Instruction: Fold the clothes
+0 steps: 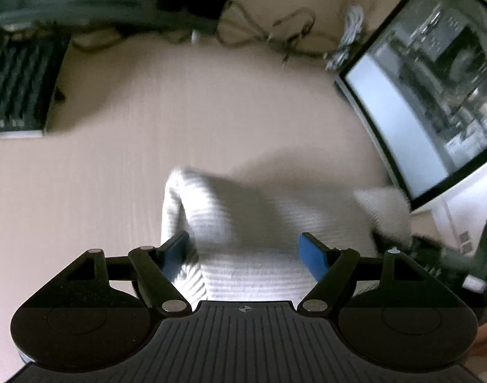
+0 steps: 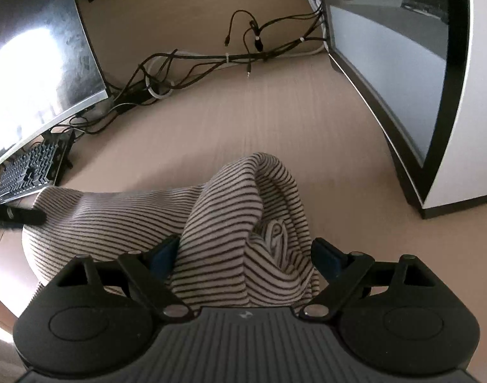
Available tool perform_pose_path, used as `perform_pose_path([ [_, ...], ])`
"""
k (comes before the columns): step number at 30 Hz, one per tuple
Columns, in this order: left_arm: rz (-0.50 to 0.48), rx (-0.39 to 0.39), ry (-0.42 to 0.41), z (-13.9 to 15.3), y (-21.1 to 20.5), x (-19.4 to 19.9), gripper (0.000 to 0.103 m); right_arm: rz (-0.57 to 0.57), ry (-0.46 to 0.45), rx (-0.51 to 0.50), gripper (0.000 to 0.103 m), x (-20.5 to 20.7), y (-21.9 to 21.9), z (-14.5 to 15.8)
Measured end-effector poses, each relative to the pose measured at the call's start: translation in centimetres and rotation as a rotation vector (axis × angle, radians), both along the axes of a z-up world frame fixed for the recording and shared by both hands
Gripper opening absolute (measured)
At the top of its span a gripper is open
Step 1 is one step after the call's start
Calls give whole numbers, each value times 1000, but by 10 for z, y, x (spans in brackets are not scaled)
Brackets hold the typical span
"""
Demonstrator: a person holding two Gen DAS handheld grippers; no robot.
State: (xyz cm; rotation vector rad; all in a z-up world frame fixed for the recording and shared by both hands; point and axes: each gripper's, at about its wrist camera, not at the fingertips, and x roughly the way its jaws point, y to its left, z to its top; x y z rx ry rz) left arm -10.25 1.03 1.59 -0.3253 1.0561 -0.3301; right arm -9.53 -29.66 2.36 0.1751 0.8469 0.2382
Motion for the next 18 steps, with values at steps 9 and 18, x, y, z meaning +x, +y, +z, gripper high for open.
perform_pose_path([
  [9,40,-58,4,-30,-6,32,79,58,-84,-54,87,31,15,-3],
  [18,42,81,-82,-29,-25,79,78,129,-134,-200,85,107,37,-7],
])
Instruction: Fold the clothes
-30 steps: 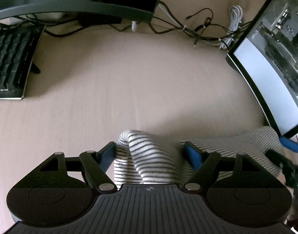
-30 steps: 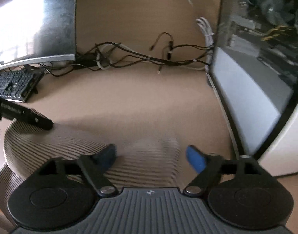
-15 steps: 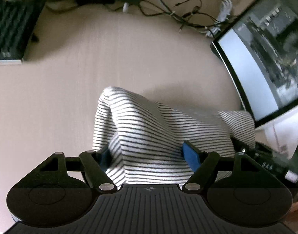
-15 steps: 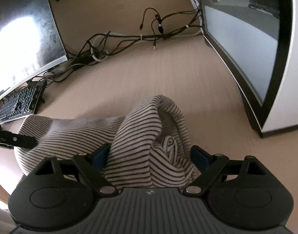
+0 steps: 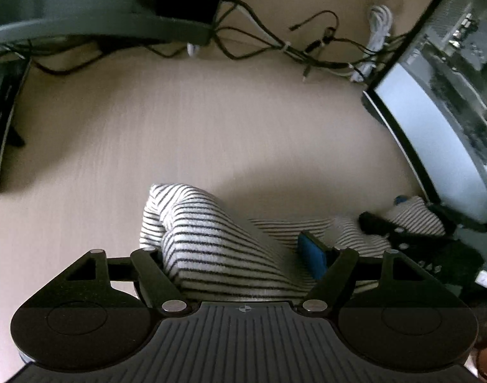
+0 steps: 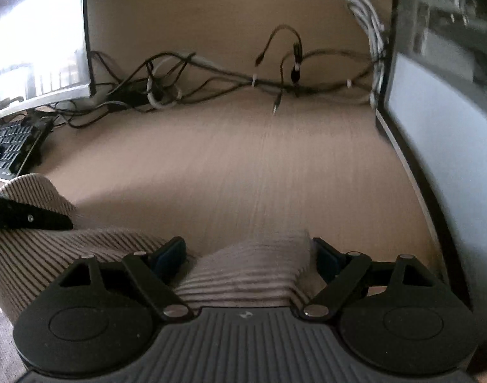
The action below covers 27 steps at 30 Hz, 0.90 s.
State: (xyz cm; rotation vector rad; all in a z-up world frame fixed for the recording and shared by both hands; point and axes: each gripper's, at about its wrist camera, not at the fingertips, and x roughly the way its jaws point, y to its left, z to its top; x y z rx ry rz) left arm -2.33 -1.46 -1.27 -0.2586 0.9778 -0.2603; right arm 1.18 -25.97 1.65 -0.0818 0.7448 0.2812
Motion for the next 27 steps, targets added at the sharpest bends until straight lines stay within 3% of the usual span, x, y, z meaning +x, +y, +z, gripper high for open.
perform_pose_path([
  [7,14,51,-35,2,-2,-11,78,-17,-21,-19,94,-15,-18,32],
  [12,24,54,-53,3,-1,-17,78,-12,-31,30,94,-48,-28,57],
  [14,24,56,-58,3,0,-18,78,13,-34,19,89,-58,-24,62],
  [21,7,68,-67,6,-1,-23,80,-32,127,57,86,-73,-18,32],
  [27,4,77,-88,14,0,-29,81,-41,147,85,77,-78,-18,24],
])
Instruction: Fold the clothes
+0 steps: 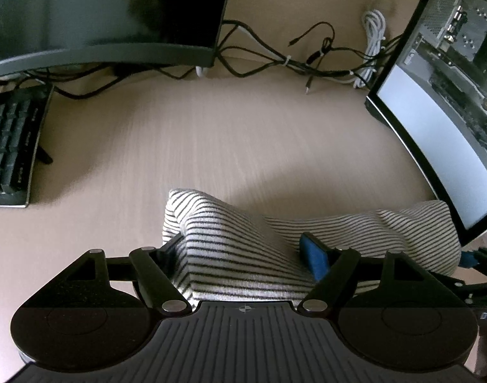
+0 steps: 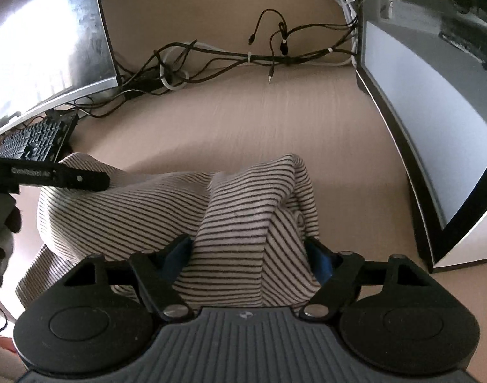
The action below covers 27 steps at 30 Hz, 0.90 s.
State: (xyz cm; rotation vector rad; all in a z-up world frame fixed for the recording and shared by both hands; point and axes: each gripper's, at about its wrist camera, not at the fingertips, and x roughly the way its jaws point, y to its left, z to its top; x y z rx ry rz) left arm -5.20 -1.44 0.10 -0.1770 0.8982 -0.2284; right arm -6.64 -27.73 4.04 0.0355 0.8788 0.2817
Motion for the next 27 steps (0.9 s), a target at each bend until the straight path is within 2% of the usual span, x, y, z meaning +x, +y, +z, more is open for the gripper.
perform_pose_path([
  [9,17,12,-62,29,10,-20,93,9,-43,-24,77,1,7,-7],
  [15,-6,-5,-70,44,6,-31,95,-4,-57,-21,77,-1,6,-8],
  [19,-67,-22,-33,37,-4,-39,96,-14,-68,-29,78,-5,7,-6],
  [23,-107,8,13,18,-11,-41,96,-40,-57,-24,85,-13,4,-3],
  [27,-132,34,-3,11,-15,-40,98,-41,-20,-15,88,-23,0,-4],
])
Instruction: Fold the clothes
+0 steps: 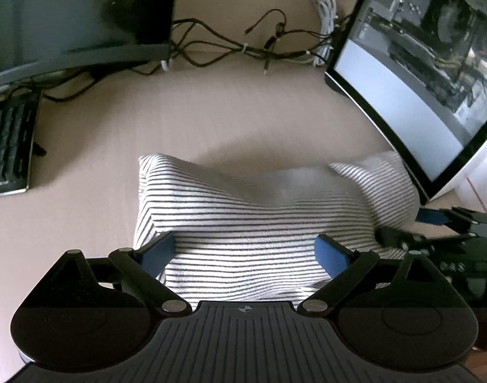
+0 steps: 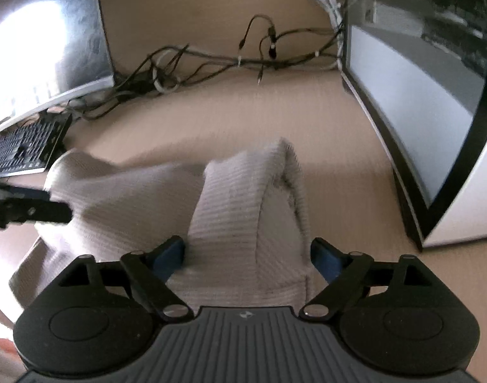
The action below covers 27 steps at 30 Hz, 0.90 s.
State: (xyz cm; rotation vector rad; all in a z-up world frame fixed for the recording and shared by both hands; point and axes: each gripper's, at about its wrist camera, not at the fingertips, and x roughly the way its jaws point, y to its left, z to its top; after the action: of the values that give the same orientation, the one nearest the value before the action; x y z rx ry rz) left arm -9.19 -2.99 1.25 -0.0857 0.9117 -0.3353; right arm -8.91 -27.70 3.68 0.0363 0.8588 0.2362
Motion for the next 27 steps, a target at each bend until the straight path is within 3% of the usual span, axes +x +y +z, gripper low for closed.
perform_pose_path([
  [4,-4,-22,-1,-7,-1,5,100,7,25,-20,88,-1,3,-12],
  [10,-25,-34,-29,-19,0,15,100,34,-13,-77,92,20,17,-23],
  [20,-14,74,-82,-21,1,75,100,35,-28,-52,100,89,28,-29],
  [27,-6,82,-78,-21,-2,82,103,39,-21,-45,103,95,29,-34],
])
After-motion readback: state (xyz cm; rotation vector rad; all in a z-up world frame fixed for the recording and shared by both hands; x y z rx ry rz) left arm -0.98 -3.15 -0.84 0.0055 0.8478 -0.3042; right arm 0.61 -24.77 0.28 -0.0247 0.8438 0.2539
